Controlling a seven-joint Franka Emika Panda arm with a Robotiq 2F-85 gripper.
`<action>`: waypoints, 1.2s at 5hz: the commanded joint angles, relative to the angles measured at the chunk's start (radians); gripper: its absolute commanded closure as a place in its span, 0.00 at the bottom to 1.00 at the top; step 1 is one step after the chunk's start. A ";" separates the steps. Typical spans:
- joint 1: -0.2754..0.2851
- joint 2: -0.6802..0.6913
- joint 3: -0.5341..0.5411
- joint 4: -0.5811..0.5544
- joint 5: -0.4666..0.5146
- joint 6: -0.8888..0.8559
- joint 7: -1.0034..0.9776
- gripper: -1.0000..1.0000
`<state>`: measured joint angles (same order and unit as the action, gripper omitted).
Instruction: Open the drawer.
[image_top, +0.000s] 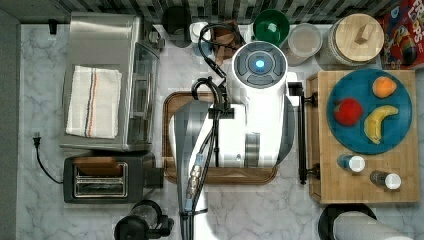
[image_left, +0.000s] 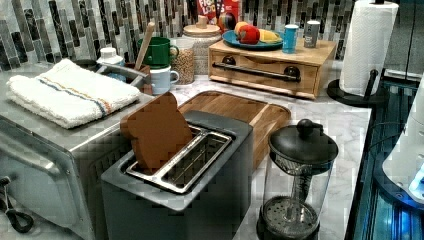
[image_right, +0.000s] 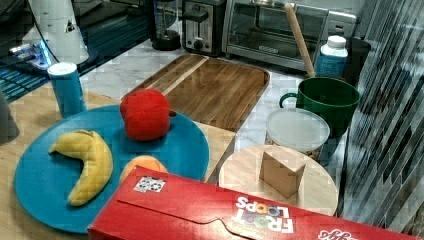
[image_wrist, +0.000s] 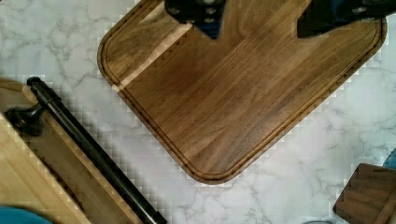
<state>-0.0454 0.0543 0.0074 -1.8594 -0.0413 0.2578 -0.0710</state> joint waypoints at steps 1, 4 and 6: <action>0.003 0.002 0.004 -0.001 0.000 0.001 -0.006 0.00; -0.091 -0.066 -0.045 -0.167 0.025 0.125 -0.505 0.00; -0.126 -0.013 -0.118 -0.156 0.017 0.161 -0.829 0.00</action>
<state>-0.1261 0.0470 -0.0486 -2.0254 -0.0258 0.3884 -0.8179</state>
